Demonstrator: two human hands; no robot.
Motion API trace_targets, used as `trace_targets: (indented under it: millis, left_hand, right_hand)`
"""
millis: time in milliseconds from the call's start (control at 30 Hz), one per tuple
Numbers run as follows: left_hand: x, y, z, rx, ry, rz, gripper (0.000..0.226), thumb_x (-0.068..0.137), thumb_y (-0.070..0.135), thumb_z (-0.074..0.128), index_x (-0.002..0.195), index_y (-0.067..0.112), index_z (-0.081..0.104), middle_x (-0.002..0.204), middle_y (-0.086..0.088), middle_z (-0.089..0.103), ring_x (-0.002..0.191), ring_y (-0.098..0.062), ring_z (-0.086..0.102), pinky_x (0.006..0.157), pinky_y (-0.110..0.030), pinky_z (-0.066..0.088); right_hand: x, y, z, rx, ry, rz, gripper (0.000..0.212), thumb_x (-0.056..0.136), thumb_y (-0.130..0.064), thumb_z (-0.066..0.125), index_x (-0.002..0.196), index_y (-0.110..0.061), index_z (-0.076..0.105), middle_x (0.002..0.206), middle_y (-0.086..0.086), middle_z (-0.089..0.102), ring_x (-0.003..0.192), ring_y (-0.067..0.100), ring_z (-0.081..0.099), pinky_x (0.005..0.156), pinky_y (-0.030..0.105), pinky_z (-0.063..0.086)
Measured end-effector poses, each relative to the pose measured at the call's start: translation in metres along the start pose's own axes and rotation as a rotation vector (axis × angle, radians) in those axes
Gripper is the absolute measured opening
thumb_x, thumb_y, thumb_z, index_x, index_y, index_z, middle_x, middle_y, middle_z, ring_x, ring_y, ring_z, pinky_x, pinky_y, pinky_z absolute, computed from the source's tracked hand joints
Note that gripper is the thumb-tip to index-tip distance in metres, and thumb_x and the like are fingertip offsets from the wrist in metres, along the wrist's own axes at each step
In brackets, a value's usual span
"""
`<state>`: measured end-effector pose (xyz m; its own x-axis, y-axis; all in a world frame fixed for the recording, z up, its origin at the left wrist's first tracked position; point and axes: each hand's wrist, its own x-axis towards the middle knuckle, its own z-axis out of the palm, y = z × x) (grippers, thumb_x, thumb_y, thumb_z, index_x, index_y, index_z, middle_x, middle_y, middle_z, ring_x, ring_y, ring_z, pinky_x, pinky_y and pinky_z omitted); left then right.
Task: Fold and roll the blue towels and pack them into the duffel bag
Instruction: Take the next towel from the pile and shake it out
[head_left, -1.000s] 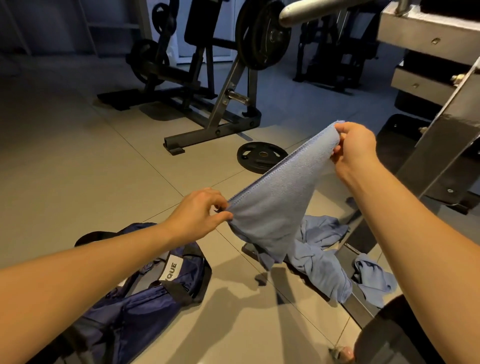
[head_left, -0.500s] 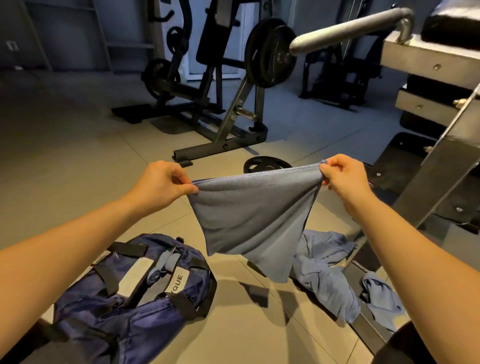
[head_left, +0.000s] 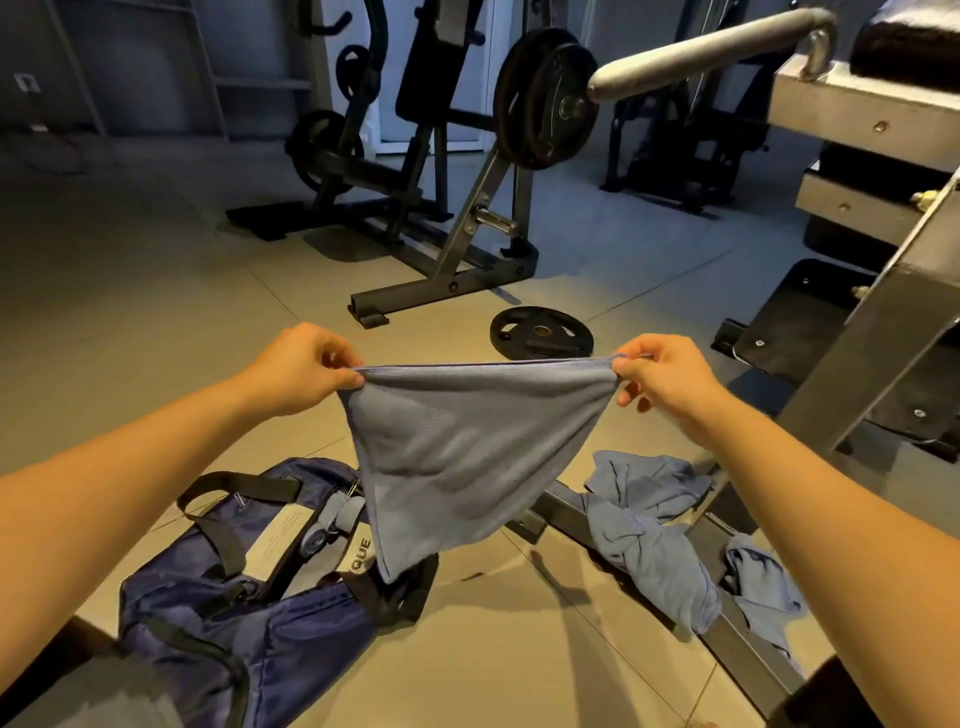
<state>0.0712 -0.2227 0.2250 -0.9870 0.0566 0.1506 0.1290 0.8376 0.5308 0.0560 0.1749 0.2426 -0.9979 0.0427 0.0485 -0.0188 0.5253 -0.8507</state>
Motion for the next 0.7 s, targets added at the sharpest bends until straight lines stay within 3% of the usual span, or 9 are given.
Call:
trace_targets:
  millis: [67, 200, 333, 467, 600, 700]
  left_hand:
    - [-0.003, -0.003, -0.002, -0.053, -0.080, -0.006, 0.005, 0.092, 0.019, 0.073, 0.090, 0.022, 0.076, 0.089, -0.002, 0.072, 0.087, -0.023, 0.066, 0.079, -0.043, 0.058]
    - [-0.008, -0.003, 0.001, -0.158, -0.116, -0.030, 0.008, 0.096, 0.015, 0.067, 0.093, 0.019, 0.074, 0.089, -0.003, 0.074, 0.087, -0.022, 0.067, 0.081, -0.038, 0.056]
    - [-0.010, 0.001, 0.006, -0.196, -0.090, -0.014, 0.012, 0.100, 0.008, 0.059, 0.098, 0.010, 0.071, 0.091, -0.009, 0.072, 0.083, -0.024, 0.067, 0.075, -0.032, 0.056]
    - [-0.012, 0.008, 0.009, -0.143, -0.094, 0.035, 0.016, 0.101, 0.004, 0.055, 0.103, 0.007, 0.070, 0.093, -0.009, 0.072, 0.081, -0.019, 0.065, 0.066, -0.023, 0.050]
    - [-0.018, 0.008, 0.008, -0.100, -0.152, 0.054, 0.015, 0.101, 0.006, 0.057, 0.101, 0.013, 0.070, 0.092, -0.003, 0.071, 0.085, -0.015, 0.067, 0.066, -0.019, 0.047]
    - [-0.030, 0.001, 0.003, -0.085, -0.301, 0.057, 0.013, 0.100, 0.008, 0.059, 0.099, 0.013, 0.072, 0.094, -0.004, 0.072, 0.089, -0.017, 0.067, 0.072, -0.021, 0.049]
  right_hand:
    - [-0.002, 0.001, 0.003, 0.001, 0.105, -0.017, 0.012, 0.101, -0.011, 0.057, 0.100, -0.005, 0.068, 0.086, 0.010, 0.068, 0.062, 0.016, 0.063, 0.055, 0.028, 0.050]
    - [-0.010, 0.005, 0.007, 0.014, 0.136, -0.023, 0.011, 0.102, -0.014, 0.057, 0.101, -0.009, 0.067, 0.088, 0.008, 0.067, 0.064, 0.015, 0.062, 0.058, 0.028, 0.052]
    - [-0.020, 0.009, 0.002, -0.024, 0.121, -0.026, 0.011, 0.101, -0.011, 0.057, 0.101, -0.006, 0.067, 0.084, 0.015, 0.068, 0.058, 0.018, 0.059, 0.051, 0.027, 0.049]
    - [-0.033, 0.015, 0.000, -0.146, 0.159, -0.060, 0.010, 0.101, -0.012, 0.057, 0.102, -0.006, 0.065, 0.086, 0.015, 0.069, 0.063, 0.023, 0.064, 0.054, 0.029, 0.052]
    - [-0.055, 0.020, -0.009, -0.104, 0.046, -0.019, 0.009, 0.100, -0.011, 0.059, 0.096, -0.008, 0.066, 0.088, 0.015, 0.071, 0.065, 0.022, 0.068, 0.054, 0.028, 0.053]
    - [-0.076, 0.021, -0.016, -0.094, -0.091, 0.044, 0.009, 0.098, -0.009, 0.061, 0.094, -0.005, 0.067, 0.086, 0.018, 0.072, 0.063, 0.022, 0.067, 0.058, 0.031, 0.053]
